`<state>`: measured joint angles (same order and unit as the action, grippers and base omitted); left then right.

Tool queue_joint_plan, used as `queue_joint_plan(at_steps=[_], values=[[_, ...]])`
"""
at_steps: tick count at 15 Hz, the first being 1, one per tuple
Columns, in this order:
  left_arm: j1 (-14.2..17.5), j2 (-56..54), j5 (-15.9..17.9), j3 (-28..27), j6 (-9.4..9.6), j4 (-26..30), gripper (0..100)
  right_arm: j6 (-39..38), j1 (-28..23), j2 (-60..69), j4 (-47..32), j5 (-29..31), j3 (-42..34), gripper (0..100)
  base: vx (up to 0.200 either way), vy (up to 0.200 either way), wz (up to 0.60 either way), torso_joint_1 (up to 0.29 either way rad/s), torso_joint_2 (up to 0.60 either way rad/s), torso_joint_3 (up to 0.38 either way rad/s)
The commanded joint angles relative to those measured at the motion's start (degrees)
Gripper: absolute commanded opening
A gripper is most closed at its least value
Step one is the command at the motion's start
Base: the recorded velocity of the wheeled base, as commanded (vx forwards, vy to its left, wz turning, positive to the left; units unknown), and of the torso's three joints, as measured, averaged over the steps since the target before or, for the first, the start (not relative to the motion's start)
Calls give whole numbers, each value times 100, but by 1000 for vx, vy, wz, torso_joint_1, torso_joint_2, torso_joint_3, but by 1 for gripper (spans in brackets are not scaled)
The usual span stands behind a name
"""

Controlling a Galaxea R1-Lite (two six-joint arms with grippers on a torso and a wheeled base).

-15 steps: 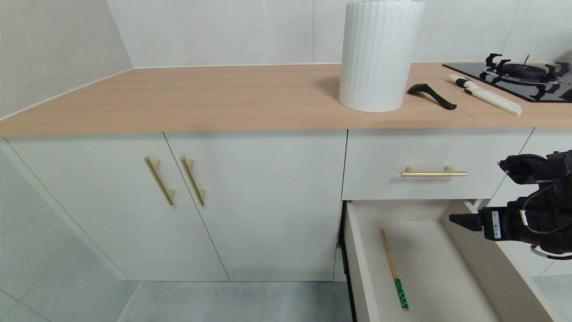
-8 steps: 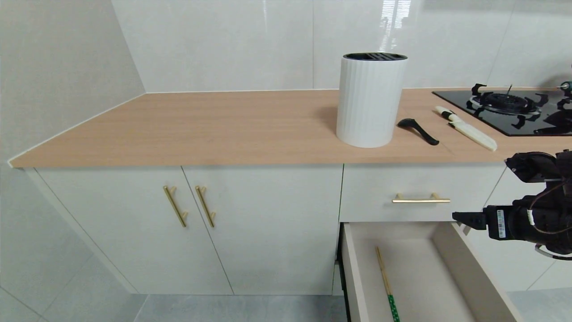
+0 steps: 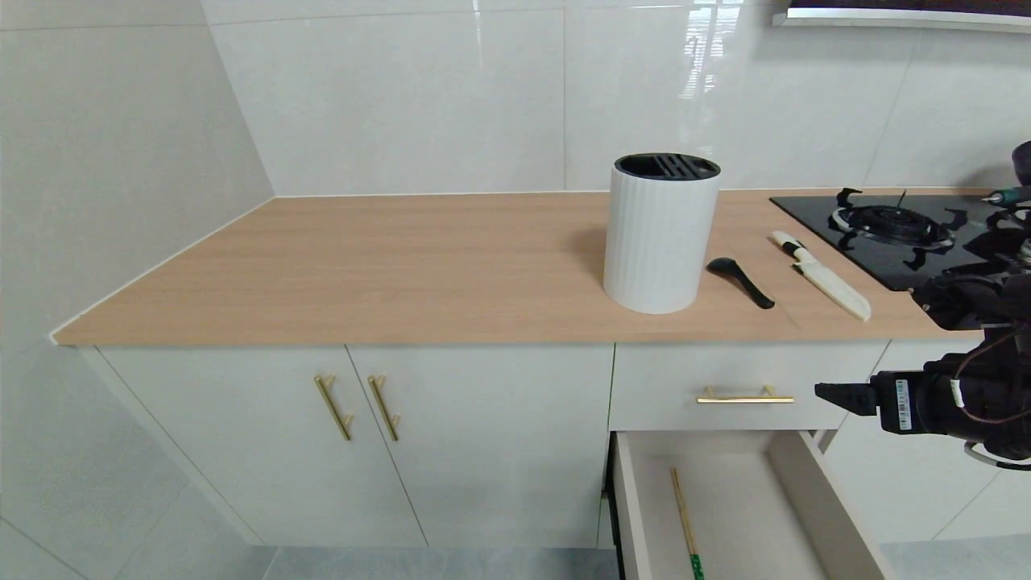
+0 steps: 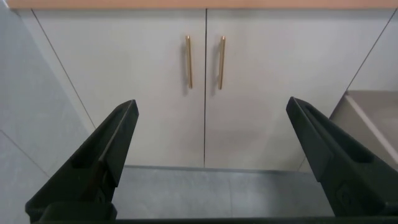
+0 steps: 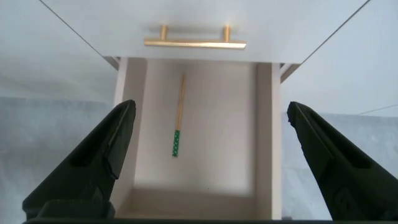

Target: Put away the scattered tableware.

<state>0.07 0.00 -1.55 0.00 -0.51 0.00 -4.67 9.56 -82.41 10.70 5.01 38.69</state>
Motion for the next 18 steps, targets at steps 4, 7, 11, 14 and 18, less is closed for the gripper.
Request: queue_joint_plan(at_steps=[4,7,11,14,18], values=[[1,0,-3,0,-2,0,100,98,20,-12,20,0,-55,100,0,0,0,222,-514,-293],[1,0,-3,0,-2,0,100,309,11,-21,28,9,-37,100,0,0,0,115,-266,-149],[1,0,-3,0,-2,0,100,493,-341,-1146,-24,-835,1316,100,0,0,0,10,-19,-12],[1,0,-3,0,-2,0,100,1012,-349,-2130,11,-993,2213,100,0,0,0,0,0,0],[1,0,-3,0,-2,0,100,1170,-525,-3290,11,-1441,3505,100,0,0,0,0,0,0]])
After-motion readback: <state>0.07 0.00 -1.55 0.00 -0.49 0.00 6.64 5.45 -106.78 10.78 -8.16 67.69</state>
